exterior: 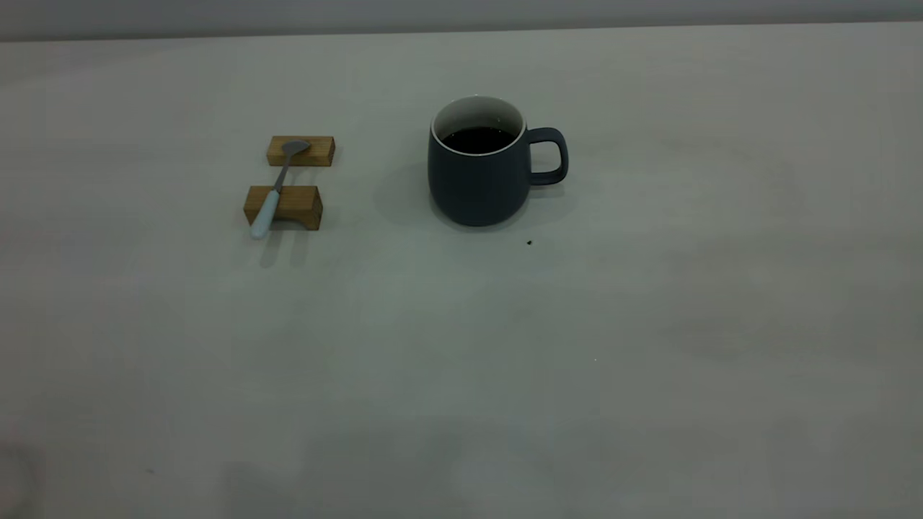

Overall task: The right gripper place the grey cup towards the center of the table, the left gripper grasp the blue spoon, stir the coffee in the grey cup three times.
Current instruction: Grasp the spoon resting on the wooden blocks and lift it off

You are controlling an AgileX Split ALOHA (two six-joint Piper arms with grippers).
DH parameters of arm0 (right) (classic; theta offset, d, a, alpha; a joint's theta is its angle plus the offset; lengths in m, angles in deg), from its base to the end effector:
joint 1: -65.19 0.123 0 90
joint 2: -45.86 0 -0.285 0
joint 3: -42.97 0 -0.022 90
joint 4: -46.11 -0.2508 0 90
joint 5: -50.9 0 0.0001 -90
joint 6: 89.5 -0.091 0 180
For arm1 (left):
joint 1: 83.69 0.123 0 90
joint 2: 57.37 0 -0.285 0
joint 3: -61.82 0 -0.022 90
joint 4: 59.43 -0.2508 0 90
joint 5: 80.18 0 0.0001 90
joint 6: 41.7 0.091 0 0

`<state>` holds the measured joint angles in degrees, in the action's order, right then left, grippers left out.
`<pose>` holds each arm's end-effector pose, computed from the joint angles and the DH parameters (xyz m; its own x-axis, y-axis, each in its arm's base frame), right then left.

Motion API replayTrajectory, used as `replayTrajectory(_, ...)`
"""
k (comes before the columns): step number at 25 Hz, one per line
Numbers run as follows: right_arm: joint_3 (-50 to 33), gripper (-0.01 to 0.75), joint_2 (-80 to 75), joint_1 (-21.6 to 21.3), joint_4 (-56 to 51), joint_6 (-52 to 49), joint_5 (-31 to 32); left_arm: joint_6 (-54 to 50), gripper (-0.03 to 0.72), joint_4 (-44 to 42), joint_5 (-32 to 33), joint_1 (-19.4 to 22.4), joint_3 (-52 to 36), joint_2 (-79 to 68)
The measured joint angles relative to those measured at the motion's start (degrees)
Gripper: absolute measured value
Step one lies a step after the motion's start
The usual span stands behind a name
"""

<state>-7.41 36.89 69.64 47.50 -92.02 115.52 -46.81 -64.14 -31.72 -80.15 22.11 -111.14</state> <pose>-0.0014 -0.0021 0.2633 -0.5587 -0.0098 -0.8293 -0.0407 0.9990 0.0156 0.1387 0.0142 0.2881 -0.7809 -0.0829 -0.6191 -0.1266 0.9916 0.0269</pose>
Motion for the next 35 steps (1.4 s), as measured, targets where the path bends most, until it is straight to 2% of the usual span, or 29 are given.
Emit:
replayTrajectory(5, 0.00, 0.537, 0.00, 0.00, 0.00, 0.00, 0.00, 3.34, 0.573, 7.00, -6.26, 0.00, 2.81, -18.28)
replayTrajectory(8, 0.00, 0.537, 0.00, 0.00, 0.00, 0.00, 0.00, 3.55, 0.573, 7.79, -9.29, -1.40, 4.81, -28.08)
replayTrajectory(16, 0.00, 0.537, 0.00, 0.00, 0.00, 0.00, 0.00, -1.18, 0.573, 7.91, -16.80, -11.01, 13.65, -50.98)
replayTrajectory(22, 0.00, 0.537, 0.00, 0.00, 0.00, 0.00, 0.00, -3.98, 0.573, 7.91, -18.15, -16.26, 25.34, -67.42)
replayTrajectory(27, 0.00, 0.537, 0.00, 0.00, 0.00, 0.00, 0.00, -5.15, 0.573, 7.79, -17.57, -16.78, 34.26, -76.48)
replayTrajectory(35, 0.00, 0.537, 0.00, 0.00, 0.00, 0.00, 0.00, -5.44, 0.573, 7.46, -17.04, -17.53, 39.24, -84.65)
